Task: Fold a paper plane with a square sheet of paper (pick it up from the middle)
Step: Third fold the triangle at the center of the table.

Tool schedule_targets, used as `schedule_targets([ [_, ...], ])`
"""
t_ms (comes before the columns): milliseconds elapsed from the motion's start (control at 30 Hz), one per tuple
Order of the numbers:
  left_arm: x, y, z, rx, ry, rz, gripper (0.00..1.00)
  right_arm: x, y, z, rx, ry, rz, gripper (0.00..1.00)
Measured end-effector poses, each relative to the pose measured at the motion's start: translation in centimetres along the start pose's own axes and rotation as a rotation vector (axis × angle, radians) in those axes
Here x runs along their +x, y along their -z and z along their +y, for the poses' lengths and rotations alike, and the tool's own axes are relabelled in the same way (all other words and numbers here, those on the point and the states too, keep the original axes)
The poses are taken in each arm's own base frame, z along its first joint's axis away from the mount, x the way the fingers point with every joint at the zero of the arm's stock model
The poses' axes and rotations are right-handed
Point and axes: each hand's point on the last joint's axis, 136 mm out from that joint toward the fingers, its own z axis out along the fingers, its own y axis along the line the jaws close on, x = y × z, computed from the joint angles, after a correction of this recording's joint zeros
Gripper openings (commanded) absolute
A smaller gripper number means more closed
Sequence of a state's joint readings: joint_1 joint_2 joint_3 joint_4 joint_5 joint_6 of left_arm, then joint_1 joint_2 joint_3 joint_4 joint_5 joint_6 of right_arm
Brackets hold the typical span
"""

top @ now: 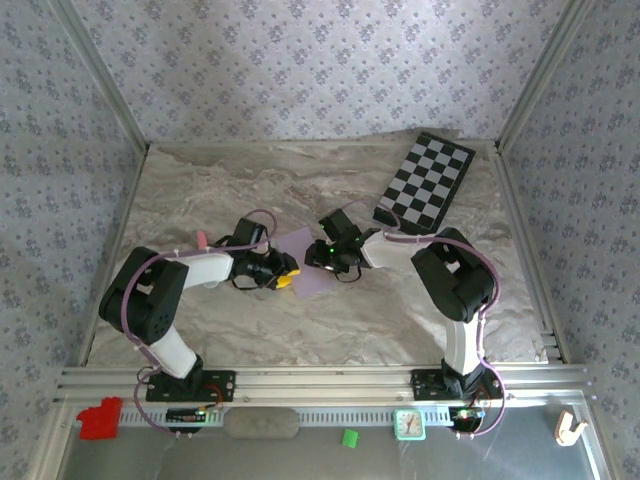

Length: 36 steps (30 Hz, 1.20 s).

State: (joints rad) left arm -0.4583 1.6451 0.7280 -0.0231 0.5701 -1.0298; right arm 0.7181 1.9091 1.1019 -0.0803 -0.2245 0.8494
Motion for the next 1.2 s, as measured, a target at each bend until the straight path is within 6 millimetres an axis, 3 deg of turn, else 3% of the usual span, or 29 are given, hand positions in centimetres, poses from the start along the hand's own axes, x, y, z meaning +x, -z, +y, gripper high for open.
schedule_targets([
  [333, -0.4, 0.8, 0.5, -0.058, -0.035, -0.037, 0.4, 0.0, 0.0, 0.0, -0.003, 0.0, -0.003, 0.39],
  [533, -0.4, 0.0, 0.4, -0.048, -0.031, -0.01, 0.39, 0.0, 0.0, 0.0, -0.004, 0.0, -0.002, 0.4],
  [800, -0.6, 0.2, -0.8, 0.002, -0.052, 0.004, 0.42, 0.0, 0.0, 0.0, -0.009, -0.002, 0.002, 0.4],
  [1200, -1.5, 0.7, -1.8, 0.066, -0.057, -0.002, 0.36, 0.0, 0.1, 0.0, -0.016, -0.005, 0.007, 0.4],
])
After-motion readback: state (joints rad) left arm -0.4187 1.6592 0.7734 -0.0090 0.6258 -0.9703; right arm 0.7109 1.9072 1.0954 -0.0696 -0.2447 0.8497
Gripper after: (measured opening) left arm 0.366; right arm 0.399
